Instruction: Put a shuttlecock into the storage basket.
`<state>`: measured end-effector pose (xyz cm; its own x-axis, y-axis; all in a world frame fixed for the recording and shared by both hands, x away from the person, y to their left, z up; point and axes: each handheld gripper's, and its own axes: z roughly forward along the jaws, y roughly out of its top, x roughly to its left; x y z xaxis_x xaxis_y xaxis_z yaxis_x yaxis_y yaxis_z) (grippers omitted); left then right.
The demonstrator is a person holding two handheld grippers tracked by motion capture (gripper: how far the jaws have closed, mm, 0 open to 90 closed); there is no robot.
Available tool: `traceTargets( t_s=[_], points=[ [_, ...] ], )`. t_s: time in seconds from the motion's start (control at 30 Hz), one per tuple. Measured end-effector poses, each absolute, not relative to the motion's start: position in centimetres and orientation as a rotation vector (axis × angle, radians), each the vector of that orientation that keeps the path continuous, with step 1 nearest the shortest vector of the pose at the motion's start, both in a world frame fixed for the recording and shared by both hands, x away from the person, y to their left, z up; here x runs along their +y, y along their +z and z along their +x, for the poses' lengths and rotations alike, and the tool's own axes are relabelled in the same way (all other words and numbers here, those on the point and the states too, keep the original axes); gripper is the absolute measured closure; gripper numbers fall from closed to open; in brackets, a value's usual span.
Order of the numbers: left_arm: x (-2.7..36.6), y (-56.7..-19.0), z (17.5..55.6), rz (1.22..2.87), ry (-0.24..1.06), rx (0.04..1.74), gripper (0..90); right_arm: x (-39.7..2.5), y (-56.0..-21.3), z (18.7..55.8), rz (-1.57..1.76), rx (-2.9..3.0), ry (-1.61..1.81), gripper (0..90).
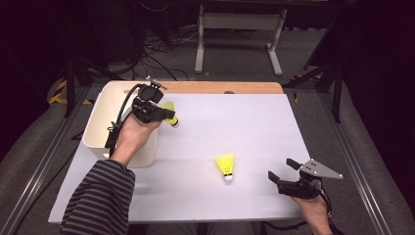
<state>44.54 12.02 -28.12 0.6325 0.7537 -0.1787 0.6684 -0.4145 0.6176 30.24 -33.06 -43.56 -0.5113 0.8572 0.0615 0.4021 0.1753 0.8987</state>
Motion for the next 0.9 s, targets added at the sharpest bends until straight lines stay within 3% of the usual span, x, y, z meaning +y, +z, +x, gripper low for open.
traceTargets(
  t_s=[0.9],
  points=[
    [13.4,-27.8,44.5,2.165,0.191,1.132,89.4,-33.1,-43.6,30.2,1.184,1.993,1.3,11.9]
  ],
)
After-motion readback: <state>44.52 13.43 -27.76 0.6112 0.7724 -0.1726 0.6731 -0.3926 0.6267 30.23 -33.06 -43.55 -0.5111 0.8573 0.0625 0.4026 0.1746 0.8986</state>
